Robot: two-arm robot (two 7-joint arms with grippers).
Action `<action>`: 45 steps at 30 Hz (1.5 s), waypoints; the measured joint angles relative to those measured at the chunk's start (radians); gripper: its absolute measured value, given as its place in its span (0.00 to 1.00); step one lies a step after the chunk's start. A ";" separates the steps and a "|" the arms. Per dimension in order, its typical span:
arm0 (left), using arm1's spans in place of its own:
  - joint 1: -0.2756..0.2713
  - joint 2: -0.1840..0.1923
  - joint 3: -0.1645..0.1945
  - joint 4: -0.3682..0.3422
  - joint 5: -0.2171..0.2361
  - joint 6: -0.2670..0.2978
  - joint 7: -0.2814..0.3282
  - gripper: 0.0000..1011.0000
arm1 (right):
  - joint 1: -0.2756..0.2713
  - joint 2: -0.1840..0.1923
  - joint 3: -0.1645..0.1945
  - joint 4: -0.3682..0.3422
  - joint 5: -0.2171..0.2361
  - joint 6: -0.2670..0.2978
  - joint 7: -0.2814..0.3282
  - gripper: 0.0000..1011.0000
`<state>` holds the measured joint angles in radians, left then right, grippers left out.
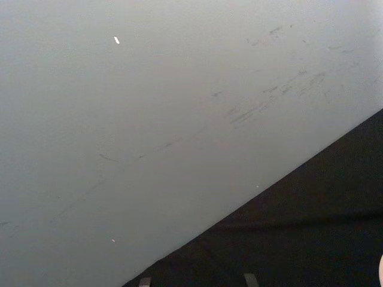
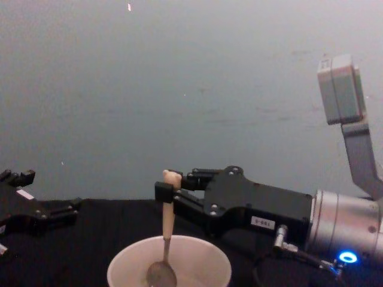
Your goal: Pick up the stirring spoon with one hand, stir inside the cup, then place it back in its original position.
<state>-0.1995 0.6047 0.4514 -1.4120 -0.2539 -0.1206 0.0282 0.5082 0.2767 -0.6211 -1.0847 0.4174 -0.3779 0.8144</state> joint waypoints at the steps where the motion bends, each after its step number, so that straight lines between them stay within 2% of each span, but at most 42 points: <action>1: 0.000 0.000 0.000 0.000 0.000 0.000 0.000 0.99 | 0.000 0.000 0.002 0.001 -0.001 0.000 -0.002 0.21; 18: 0.000 0.000 0.000 0.000 0.000 0.000 0.000 0.99 | -0.018 0.035 0.029 -0.023 -0.014 0.003 -0.008 0.21; 25: 0.000 0.000 0.000 0.000 0.000 0.000 0.000 0.99 | -0.062 0.087 0.040 -0.094 -0.003 0.011 0.008 0.21; 31: 0.000 0.000 0.000 0.000 0.000 0.000 0.000 0.99 | -0.099 0.114 0.039 -0.155 0.020 0.026 0.025 0.21; 38: 0.000 0.000 0.000 0.000 0.000 0.000 0.000 0.99 | -0.106 0.104 0.021 -0.169 0.030 0.033 0.029 0.21; 45: 0.000 0.000 0.000 0.000 0.000 0.000 0.000 0.99 | -0.072 0.054 -0.002 -0.119 0.012 0.029 0.015 0.21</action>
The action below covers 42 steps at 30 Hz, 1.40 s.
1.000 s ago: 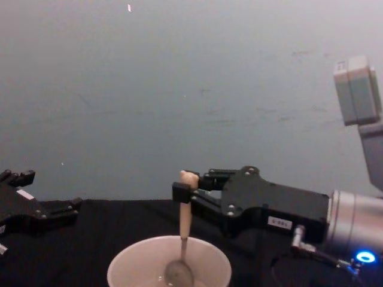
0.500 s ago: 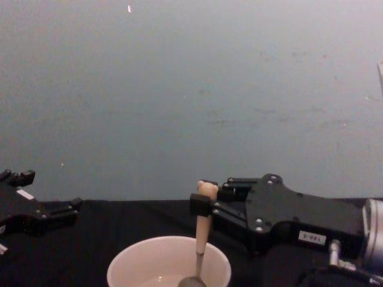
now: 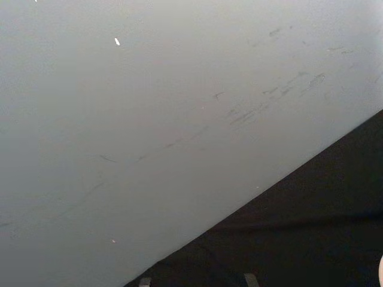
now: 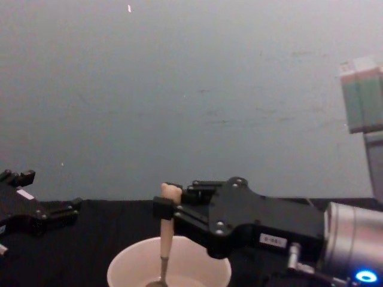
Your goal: Pick up the stirring spoon with one hand, stir inside the cup, then place it back in its original position.
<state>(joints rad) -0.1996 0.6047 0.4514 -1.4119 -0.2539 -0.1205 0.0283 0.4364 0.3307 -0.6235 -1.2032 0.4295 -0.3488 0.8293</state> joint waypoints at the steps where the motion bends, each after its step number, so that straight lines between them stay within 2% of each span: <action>1: 0.000 0.000 0.000 0.000 0.000 0.000 0.000 0.99 | 0.004 -0.005 -0.001 0.007 -0.004 -0.002 -0.004 0.21; 11: 0.000 0.000 0.000 0.000 0.000 0.000 0.000 0.99 | 0.054 -0.055 0.008 0.090 -0.039 -0.021 -0.054 0.21; 24: 0.000 0.000 0.000 0.000 0.000 0.000 0.000 0.99 | 0.059 -0.051 0.037 0.106 -0.048 -0.022 -0.067 0.21; 32: 0.000 0.000 0.000 0.000 0.000 0.000 0.000 0.99 | 0.039 -0.030 0.049 0.076 -0.040 -0.012 -0.059 0.21; 42: 0.000 0.000 0.000 0.000 0.000 0.000 0.000 0.99 | -0.028 0.030 0.062 -0.024 -0.005 0.015 -0.041 0.21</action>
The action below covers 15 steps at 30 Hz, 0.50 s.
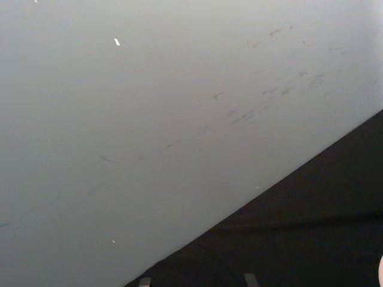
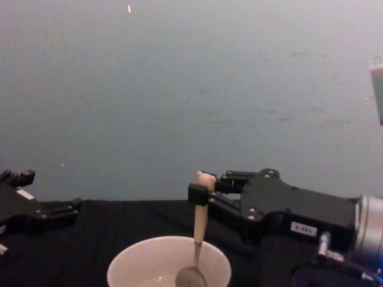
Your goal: Pick up the stirring spoon with one hand, stir inside the cup, then place it back in its original position.
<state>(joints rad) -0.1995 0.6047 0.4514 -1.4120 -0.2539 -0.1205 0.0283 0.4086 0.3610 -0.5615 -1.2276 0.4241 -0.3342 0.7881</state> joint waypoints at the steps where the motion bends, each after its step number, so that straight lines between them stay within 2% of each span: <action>1: 0.000 0.000 0.000 0.000 0.000 0.000 0.000 0.99 | -0.004 0.003 0.000 -0.007 0.003 0.002 0.002 0.21; 9: 0.000 0.000 0.000 0.000 0.000 0.000 0.000 0.99 | -0.031 0.013 -0.019 -0.056 0.024 0.016 0.022 0.21; 15: 0.000 0.000 0.000 0.000 0.000 0.000 0.000 0.99 | -0.020 -0.012 -0.043 -0.045 0.023 0.017 0.023 0.21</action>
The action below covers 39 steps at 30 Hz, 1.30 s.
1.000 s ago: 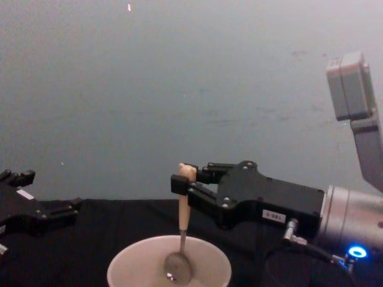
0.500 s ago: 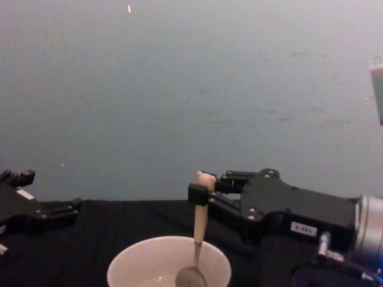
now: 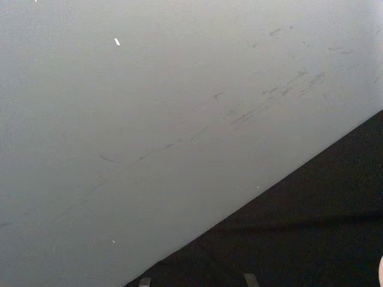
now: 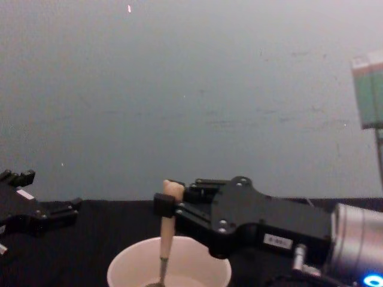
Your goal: Pick up the stirring spoon with one hand, stir inside the cup, then place it back in its original position.
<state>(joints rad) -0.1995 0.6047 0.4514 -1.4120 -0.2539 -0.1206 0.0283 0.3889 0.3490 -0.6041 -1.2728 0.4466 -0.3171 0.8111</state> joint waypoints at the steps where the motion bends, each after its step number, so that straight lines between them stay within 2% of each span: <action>1: 0.000 0.000 0.000 0.000 0.000 0.000 0.000 0.99 | 0.008 -0.010 -0.005 0.010 -0.005 -0.001 -0.003 0.21; 8: 0.000 0.000 0.000 0.000 0.000 0.000 0.000 0.99 | 0.050 -0.053 -0.013 0.077 -0.029 -0.016 -0.031 0.21; 15: 0.000 0.000 0.000 0.000 0.000 0.000 0.000 0.99 | 0.077 -0.072 -0.004 0.127 -0.047 -0.027 -0.051 0.21; 32: 0.000 0.000 0.000 0.000 0.000 0.000 0.000 0.99 | 0.073 -0.057 0.020 0.130 -0.056 -0.031 -0.054 0.21; 39: 0.000 0.000 0.000 0.000 0.000 0.000 0.000 0.99 | 0.056 -0.035 0.032 0.110 -0.051 -0.028 -0.053 0.21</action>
<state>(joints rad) -0.1996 0.6047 0.4514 -1.4120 -0.2539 -0.1205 0.0283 0.4449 0.3136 -0.5724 -1.1630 0.3957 -0.3454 0.7577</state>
